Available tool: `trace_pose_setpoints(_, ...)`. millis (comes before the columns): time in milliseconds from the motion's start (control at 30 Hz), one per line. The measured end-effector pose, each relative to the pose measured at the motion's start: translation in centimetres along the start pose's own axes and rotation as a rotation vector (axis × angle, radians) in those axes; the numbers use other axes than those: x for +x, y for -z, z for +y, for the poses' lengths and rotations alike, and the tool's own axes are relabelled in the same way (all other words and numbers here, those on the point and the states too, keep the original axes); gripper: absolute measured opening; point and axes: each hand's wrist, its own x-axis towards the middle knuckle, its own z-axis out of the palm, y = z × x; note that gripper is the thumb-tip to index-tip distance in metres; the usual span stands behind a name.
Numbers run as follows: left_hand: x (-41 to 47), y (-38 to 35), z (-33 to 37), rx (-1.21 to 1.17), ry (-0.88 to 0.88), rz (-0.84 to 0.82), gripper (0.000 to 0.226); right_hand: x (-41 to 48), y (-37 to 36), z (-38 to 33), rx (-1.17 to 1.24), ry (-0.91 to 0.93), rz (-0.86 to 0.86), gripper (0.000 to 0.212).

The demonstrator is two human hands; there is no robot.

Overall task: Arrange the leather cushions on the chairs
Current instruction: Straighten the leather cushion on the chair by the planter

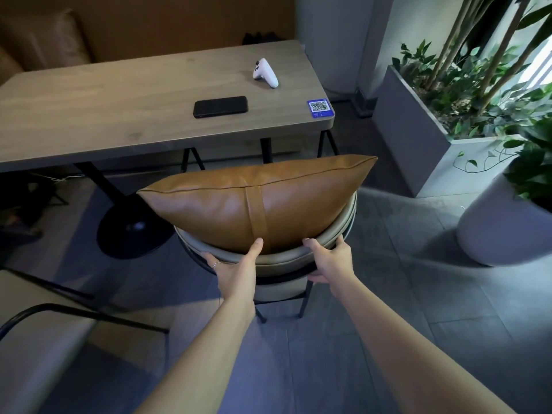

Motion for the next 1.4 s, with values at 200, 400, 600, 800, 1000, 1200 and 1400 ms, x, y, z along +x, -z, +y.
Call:
trace_pose_setpoints(200, -0.3, 1.7, -0.1, 0.142, -0.125, -0.029, 0.107, -0.2, 0.3, -0.5, -0.064, -0.019, -0.019, 0.114)
trace_pose_setpoints(400, -4.2, -0.2, 2.4, 0.359, -0.587, 0.135, 0.049, -0.4, 1.0, -1.6, -0.144, -0.065, -0.069, 0.118)
trace_pose_setpoints(600, -6.0, -5.9, 7.9, 0.565, -1.017, 0.030, 0.059, 1.8, 3.6, -3.3, 0.025, -0.108, -0.138, 0.132)
trace_pose_setpoints(800, -2.5, -12.3, 10.9, 1.172, -0.972, -0.142, 0.108, 3.4, 4.8, -5.0, -0.064, -0.166, -0.253, 0.132)
trace_pose_setpoints(1000, 0.1, -14.4, 8.9, 1.433, -0.943, -0.121, 0.111, 4.0, 4.6, -5.1, -0.079, -0.152, -0.205, 0.136)
trace_pose_setpoints(1200, -0.1, -14.3, 8.3, 1.427, -0.980, -0.060, 0.100, 3.7, 4.0, -3.6, -0.078, 0.005, -0.137, 0.136)
trace_pose_setpoints(1400, -0.7, -12.7, 7.4, 1.402, -0.993, -0.053, 0.095, 1.7, 4.2, -3.2, -0.101, -0.024, -0.174, 0.125)
